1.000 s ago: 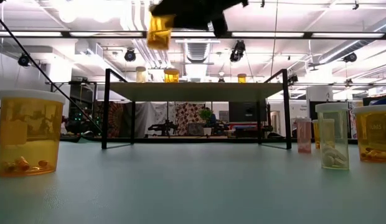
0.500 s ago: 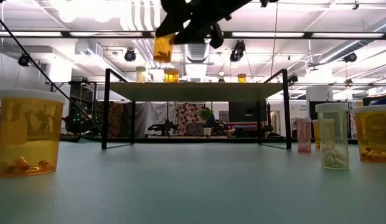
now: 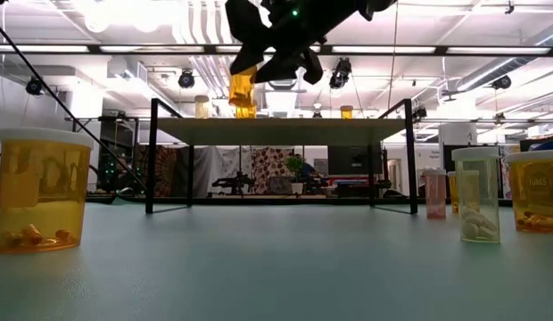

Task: Pick and place medicine bottles onto shelf by color
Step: Put the big orange pill bottle on the shelf

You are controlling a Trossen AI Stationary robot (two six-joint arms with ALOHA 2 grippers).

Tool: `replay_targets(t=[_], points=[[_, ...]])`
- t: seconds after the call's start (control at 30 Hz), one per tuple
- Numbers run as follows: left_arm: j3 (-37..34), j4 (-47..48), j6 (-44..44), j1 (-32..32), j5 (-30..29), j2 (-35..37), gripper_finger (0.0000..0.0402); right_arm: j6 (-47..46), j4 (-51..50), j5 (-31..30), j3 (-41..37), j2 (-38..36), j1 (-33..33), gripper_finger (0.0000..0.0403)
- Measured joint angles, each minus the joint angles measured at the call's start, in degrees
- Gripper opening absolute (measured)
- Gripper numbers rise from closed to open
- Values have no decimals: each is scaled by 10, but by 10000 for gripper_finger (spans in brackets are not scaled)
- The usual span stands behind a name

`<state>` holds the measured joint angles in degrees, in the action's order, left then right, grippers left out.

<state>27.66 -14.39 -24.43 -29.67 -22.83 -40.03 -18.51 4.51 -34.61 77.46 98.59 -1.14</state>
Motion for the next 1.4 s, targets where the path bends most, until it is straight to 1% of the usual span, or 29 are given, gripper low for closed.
replay_targets(t=[0.47,0.93,1.4], points=[[0,0,0,0,0,0,270,-15,5,0,-14,0,11,183],[0,0,0,0,0,0,270,-11,2,0,-19,0,15,184],[0,0,0,0,0,0,270,-10,3,0,-21,0,15,253]])
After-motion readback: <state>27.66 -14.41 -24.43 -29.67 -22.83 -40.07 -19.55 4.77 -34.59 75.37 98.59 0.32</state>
